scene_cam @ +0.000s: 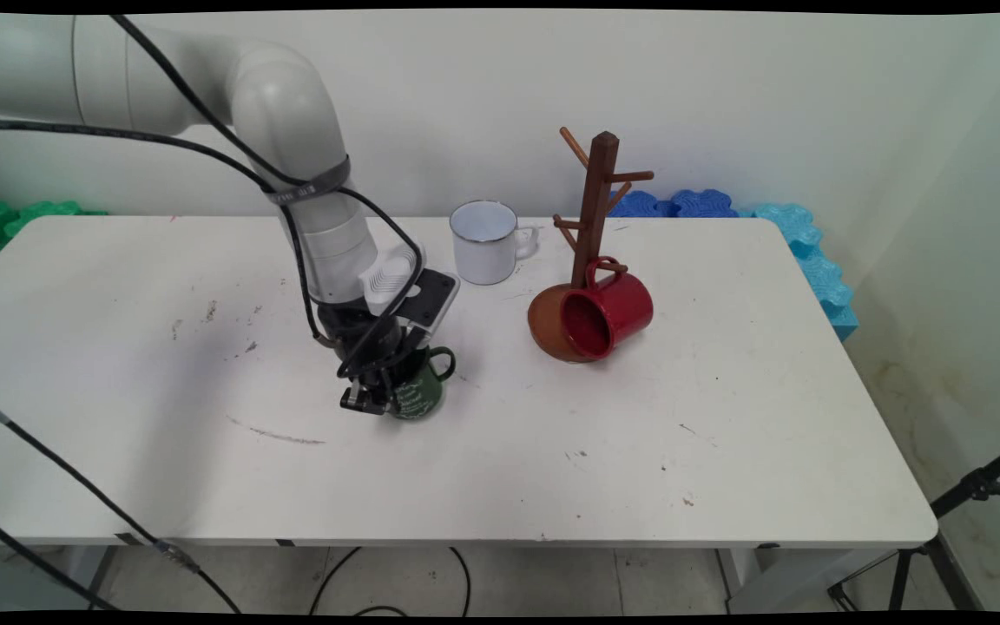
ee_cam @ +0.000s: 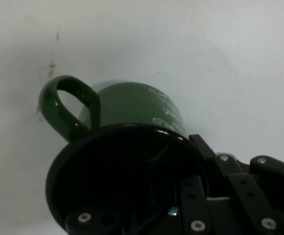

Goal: Place the picked object on the table

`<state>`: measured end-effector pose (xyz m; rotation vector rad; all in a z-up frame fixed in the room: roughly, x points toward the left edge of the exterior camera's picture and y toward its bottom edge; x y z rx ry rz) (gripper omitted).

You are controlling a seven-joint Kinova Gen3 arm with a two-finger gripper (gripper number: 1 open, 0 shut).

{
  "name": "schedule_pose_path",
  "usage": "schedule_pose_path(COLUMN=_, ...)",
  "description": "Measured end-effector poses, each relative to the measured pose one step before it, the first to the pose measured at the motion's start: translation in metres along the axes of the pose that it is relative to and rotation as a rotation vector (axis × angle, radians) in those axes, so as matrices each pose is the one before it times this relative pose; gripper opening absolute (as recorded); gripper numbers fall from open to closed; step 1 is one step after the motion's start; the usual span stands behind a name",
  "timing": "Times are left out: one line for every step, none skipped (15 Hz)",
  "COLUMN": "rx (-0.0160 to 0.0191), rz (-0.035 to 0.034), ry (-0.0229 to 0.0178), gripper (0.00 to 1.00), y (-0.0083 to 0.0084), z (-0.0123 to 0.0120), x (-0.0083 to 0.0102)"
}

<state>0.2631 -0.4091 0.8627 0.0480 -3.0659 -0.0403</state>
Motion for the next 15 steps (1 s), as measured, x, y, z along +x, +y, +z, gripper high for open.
schedule_pose_path(rx=-0.00031, rz=0.00132, ry=-0.00064, gripper=0.0, y=-0.00032, z=0.00091, x=0.00026)
schedule_pose_path(rx=-0.00012, rz=0.00142, ry=-0.00084, gripper=0.0, y=-0.0005, z=0.00118, x=0.00032)
schedule_pose_path(rx=-0.00007, rz=0.00081, ry=-0.00062, gripper=0.0, y=-0.00042, z=0.00091, x=0.00032)
schedule_pose_path(rx=-0.00001, rz=0.00055, ry=0.0002, gripper=0.0, y=-0.00046, z=0.00102, x=0.00037)
schedule_pose_path(rx=-0.00008, rz=0.0005, ry=0.00042, gripper=0.0, y=-0.00027, z=0.00083, x=0.0004)
schedule_pose_path(rx=0.00003, rz=0.00018, ry=0.00104, gripper=0.0, y=-0.00017, z=0.00087, x=0.00043)
schedule_pose_path(rx=0.00065, rz=-0.0002, ry=0.00061, gripper=0.0, y=0.00002, z=0.00041, x=0.00026)
schedule_pose_path(rx=0.00152, rz=-0.00086, ry=0.00111, gripper=1.0, y=-0.00006, z=0.00053, x=0.00033)
schedule_pose_path(rx=0.00049, rz=-0.00035, ry=0.00094, gripper=1.0, y=0.00003, z=0.00036, x=0.00022)
schedule_pose_path(rx=0.00015, rz=-0.00059, ry=0.00161, gripper=1.0, y=0.00016, z=0.00054, x=0.00034)
schedule_pose_path(rx=0.0011, rz=0.0001, ry=0.00304, gripper=1.0, y=0.0002, z=0.00023, x=0.00053)
schedule_pose_path(rx=0.00141, rz=0.00093, ry=0.00391, gripper=1.0, y=0.00021, z=-0.00003, x=0.00076)
schedule_pose_path(rx=0.00202, rz=0.00092, ry=0.00436, gripper=1.0, y=0.00021, z=-0.00044, x=0.0007)
schedule_pose_path(rx=0.0032, rz=-0.00142, ry=0.00721, gripper=1.0, y=0.00032, z=-0.00146, x=0.00081)
schedule_pose_path(rx=0.00353, rz=-0.00446, ry=0.00923, gripper=1.0, y=0.00028, z=-0.00229, x=0.0008)
